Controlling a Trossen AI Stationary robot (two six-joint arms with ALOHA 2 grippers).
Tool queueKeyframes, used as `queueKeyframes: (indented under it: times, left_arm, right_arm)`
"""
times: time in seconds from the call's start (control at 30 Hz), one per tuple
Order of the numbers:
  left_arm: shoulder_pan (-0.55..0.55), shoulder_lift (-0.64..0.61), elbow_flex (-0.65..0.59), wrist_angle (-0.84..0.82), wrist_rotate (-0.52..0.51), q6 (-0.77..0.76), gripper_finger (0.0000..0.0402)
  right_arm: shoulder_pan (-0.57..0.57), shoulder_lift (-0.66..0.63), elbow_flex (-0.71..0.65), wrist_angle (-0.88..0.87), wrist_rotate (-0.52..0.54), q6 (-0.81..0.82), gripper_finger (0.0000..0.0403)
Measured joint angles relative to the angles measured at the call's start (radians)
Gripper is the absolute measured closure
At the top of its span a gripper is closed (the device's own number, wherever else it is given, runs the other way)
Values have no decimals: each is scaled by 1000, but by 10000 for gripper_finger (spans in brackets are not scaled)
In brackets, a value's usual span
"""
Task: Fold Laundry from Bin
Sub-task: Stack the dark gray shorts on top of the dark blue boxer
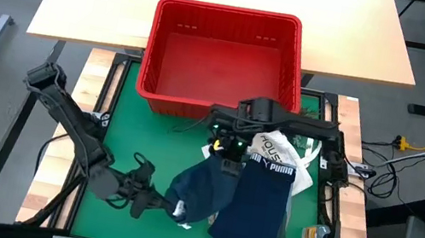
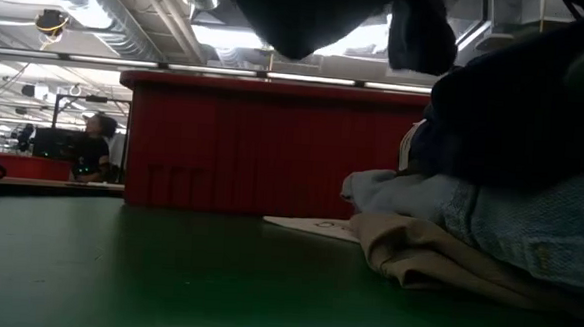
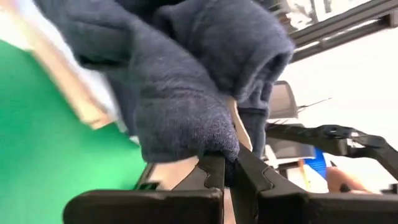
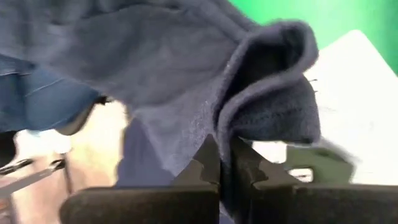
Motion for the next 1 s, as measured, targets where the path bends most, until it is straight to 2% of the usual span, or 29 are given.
queueKeyframes:
  times: [0.07,0.3,0.57,0.7,0.8,1.0]
  left_arm:
    - [14,23,0,61,2,34,401]
    - [48,133,12,237,3,89,401]
    - [84,289,215,237,5,233,401]
    - [99,351,295,234,5,262,401]
    - [104,388,338,234,4,264,401]
    - [104,476,438,233,-1,261,401]
  right_arm:
    - [0,-19,0,-1,-35,0,398]
    - [0,-80,0,-1,-40,-1,398]
    - [7,-164,0,-1,-14,56,398]
    - [45,-195,-6,2,17,79,398]
    - [93,-243,-75,2,38,88,398]
    - [188,-400,-322,0,139,164,398]
